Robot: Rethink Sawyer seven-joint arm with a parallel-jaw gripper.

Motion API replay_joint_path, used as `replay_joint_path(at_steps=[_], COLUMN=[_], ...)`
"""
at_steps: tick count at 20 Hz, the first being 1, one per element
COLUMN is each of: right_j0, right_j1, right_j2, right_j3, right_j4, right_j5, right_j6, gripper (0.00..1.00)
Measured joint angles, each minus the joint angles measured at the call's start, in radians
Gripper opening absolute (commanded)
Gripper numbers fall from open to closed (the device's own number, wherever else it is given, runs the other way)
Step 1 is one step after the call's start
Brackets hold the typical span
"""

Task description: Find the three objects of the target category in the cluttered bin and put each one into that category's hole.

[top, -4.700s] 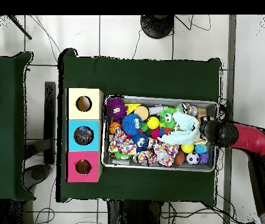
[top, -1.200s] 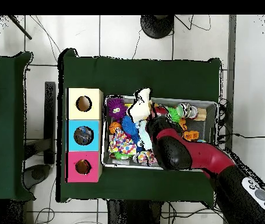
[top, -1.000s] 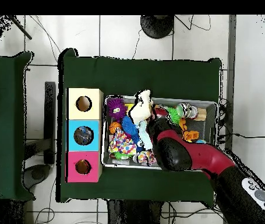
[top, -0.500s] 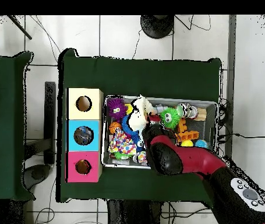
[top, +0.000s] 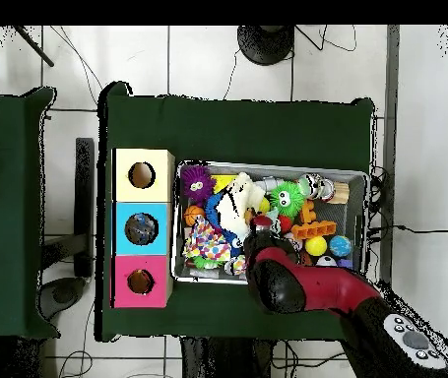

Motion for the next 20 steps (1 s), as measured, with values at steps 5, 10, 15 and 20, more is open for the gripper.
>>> replay_joint_path(at_steps=[5,10,15,20], right_j0=[-0.025,-0.038,-0.055,-0.074], right_j1=[-0.055,-0.143,-0.221,-0.262], right_j2=[0.01,0.037,0.08,0.117], right_j3=[0.056,0.098,0.118,0.118], right_j4=[0.017,0.049,0.082,0.115], right_j5=[0.0,0.0,0.004,0.035], right_j6=[0.019,0.041,0.055,0.055], gripper=[1.0,1.0,1.0,1.0])
